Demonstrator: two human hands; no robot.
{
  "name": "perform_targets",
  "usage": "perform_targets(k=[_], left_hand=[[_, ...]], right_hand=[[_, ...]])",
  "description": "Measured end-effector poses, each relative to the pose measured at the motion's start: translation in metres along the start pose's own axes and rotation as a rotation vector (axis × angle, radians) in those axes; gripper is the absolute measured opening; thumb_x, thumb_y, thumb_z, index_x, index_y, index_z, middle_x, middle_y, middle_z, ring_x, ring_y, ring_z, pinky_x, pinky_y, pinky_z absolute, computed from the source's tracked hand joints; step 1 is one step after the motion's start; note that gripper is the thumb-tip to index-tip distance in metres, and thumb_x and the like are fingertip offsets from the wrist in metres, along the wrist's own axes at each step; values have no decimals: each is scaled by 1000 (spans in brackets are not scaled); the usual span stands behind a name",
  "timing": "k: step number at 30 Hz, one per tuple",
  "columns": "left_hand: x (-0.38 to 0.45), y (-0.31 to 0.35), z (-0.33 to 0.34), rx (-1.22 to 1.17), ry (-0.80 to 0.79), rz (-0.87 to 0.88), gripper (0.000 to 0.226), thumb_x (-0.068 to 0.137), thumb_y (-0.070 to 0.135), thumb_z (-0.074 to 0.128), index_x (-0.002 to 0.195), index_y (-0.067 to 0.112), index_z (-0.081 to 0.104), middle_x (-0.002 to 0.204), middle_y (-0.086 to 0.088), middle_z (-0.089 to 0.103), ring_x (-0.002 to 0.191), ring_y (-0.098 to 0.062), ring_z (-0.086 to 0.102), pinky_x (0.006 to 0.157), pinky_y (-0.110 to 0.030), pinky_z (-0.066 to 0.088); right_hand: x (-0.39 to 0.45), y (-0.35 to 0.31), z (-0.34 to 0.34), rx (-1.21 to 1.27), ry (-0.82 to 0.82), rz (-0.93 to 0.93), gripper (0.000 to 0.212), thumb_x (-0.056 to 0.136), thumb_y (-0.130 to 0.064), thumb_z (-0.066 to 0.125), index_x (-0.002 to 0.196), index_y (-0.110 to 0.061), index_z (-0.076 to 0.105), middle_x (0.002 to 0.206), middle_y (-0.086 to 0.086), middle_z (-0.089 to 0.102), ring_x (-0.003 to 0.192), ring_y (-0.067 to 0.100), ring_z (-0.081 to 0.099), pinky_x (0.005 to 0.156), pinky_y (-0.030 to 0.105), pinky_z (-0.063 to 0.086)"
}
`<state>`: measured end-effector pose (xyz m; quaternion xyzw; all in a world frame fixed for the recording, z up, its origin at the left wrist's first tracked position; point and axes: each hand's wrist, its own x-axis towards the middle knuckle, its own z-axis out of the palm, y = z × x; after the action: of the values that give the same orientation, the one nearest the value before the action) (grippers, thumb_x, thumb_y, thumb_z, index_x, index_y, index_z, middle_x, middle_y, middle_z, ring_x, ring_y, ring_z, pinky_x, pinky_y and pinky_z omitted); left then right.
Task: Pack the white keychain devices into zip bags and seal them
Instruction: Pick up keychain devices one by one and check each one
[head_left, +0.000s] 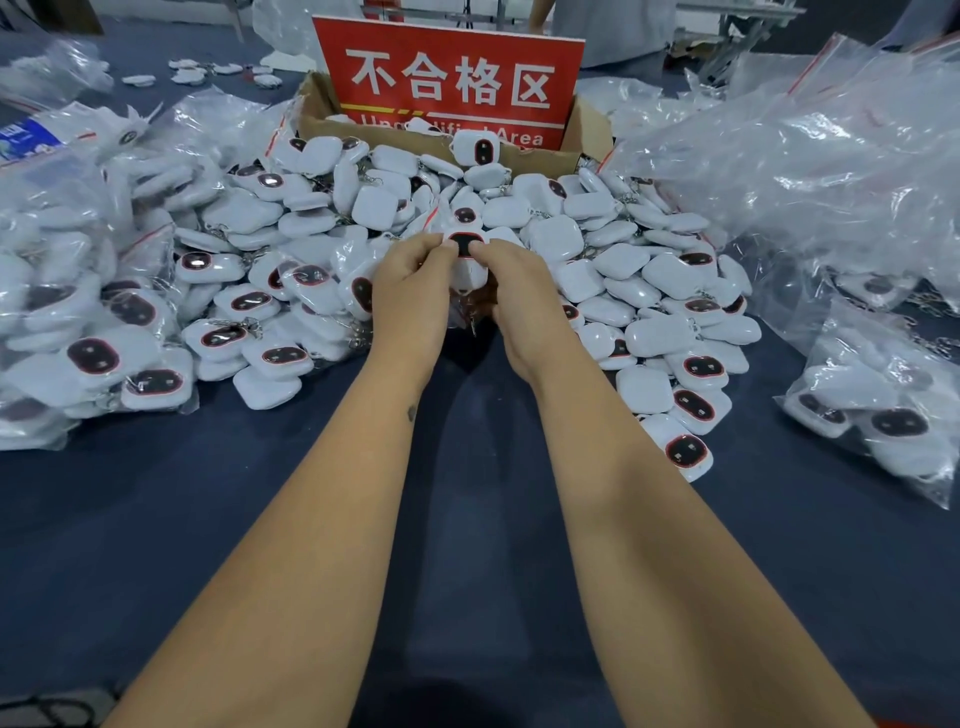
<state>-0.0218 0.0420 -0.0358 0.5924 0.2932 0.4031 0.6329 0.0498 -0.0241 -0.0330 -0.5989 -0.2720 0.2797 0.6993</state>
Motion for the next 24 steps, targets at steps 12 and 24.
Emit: perform_targets(k=[12,24], left_hand=[[0,0,-1,38,-41,43,41,90,16,59,59,40,69,71,14,68,73,-5,63,74,-26,53],[2,-2,1,173,-13,111,19,94,20,56,81,34,60,95,1,65,75,-3,61,60,-13,46]], right_hand=[[-1,-1,2,-65,75,-14,35,90,-21,56,58,-26,67,64,-5,64,65,9,58,62,23,49],[-2,-4,5,-46,87,11,20,70,-29,56,54,-25,67,66,-1,61,67,15,55,60,26,46]])
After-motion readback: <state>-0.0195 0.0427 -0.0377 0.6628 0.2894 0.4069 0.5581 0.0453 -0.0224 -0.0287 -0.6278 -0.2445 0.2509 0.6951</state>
